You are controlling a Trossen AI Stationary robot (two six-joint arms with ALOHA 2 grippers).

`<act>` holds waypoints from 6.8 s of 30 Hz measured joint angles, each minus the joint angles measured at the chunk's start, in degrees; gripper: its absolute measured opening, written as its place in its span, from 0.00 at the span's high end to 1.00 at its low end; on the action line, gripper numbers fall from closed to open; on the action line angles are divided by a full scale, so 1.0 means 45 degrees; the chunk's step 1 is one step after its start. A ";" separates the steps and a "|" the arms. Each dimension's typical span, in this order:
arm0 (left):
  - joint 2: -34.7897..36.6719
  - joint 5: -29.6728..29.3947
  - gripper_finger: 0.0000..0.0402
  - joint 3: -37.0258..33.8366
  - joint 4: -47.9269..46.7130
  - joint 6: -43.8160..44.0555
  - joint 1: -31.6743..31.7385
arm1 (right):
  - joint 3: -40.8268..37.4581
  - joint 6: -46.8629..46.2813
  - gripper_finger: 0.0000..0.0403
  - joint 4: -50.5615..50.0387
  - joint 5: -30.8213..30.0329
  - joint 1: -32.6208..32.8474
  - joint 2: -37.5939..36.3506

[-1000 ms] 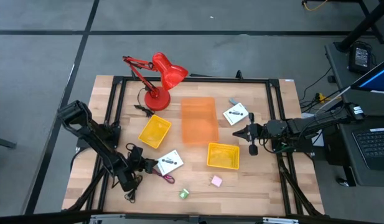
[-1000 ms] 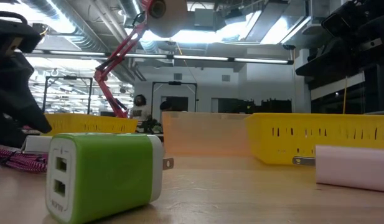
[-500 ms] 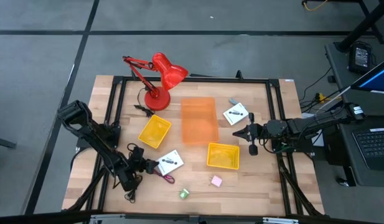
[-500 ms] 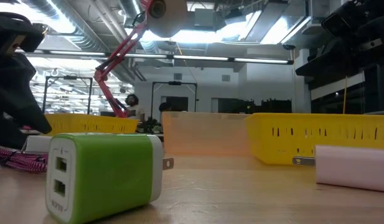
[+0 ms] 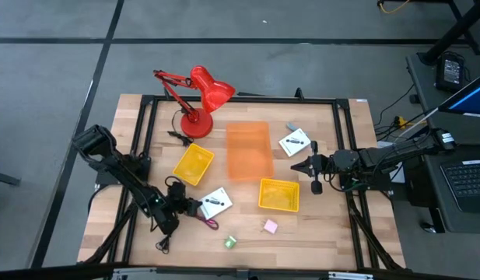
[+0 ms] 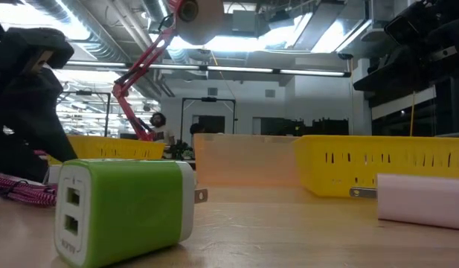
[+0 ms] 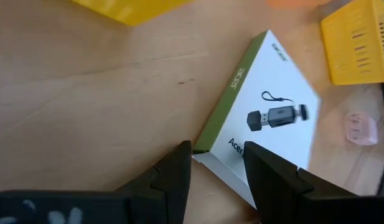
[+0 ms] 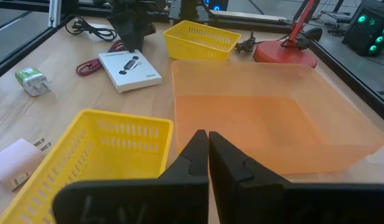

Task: Pick and place items into bin
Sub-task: Put the bottom card reader box into the orange bin

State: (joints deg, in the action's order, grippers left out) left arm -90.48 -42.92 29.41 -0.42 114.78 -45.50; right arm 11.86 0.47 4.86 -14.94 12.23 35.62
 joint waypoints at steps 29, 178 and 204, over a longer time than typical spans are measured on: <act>0.0000 0.0108 0.64 0.0000 0.1205 -0.1918 0.0065 | -0.0005 0.0000 1.00 0.0000 0.0000 0.0000 0.0000; 0.5119 0.2108 0.52 0.0024 -0.3577 -0.6554 -0.0009 | 1.5844 -0.1695 1.00 -0.4210 0.3274 0.0743 1.9632; 0.2686 0.7216 0.51 0.0024 -0.1182 -0.7898 0.2921 | 1.5824 -0.1384 1.00 -0.3866 0.3259 0.0743 1.9657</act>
State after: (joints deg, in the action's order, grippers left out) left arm -78.39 -10.45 29.52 -5.74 79.24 -32.36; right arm 83.07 -5.76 -12.53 -0.27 15.57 124.07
